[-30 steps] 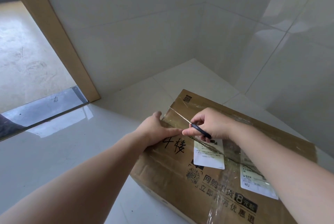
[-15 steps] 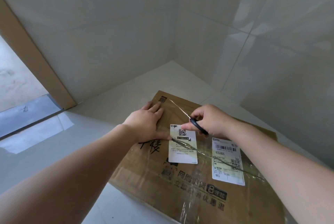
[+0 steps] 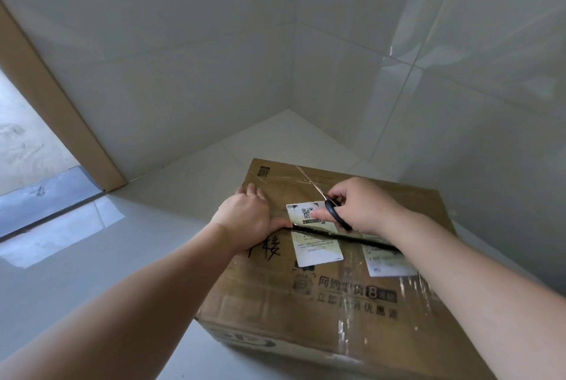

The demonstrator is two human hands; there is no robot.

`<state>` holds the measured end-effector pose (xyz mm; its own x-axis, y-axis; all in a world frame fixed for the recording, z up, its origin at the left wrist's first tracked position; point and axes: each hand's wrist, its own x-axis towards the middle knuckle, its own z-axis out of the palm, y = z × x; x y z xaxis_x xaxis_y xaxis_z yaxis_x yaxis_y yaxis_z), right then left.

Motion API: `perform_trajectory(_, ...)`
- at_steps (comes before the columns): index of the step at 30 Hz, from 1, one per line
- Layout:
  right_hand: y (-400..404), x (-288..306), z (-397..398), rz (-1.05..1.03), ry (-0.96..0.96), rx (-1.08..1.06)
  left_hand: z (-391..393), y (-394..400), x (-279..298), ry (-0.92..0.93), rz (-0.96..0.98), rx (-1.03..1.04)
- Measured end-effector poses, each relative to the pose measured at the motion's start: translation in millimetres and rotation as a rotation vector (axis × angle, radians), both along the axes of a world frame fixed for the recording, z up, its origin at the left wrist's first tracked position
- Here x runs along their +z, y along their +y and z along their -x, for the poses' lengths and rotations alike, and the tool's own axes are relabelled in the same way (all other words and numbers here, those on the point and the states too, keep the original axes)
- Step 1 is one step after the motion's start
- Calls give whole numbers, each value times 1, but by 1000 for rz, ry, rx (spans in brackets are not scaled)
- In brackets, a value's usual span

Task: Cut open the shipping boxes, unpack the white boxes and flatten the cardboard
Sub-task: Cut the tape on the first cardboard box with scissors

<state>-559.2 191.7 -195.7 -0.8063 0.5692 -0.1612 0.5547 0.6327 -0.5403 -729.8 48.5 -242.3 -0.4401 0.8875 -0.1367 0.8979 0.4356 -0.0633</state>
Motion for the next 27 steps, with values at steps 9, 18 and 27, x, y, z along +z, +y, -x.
perform_trajectory(9, 4, -5, -13, -99, -12, -43, -16, 16, 13, -16, 75, 281)
perform_trajectory(18, -7, -9, -6, -102, -76, 13, 29, 0, 23, -172, 170, 417)
perform_trajectory(27, -10, -5, 2, -240, -181, -57, 40, -2, 12, -154, 181, 411)
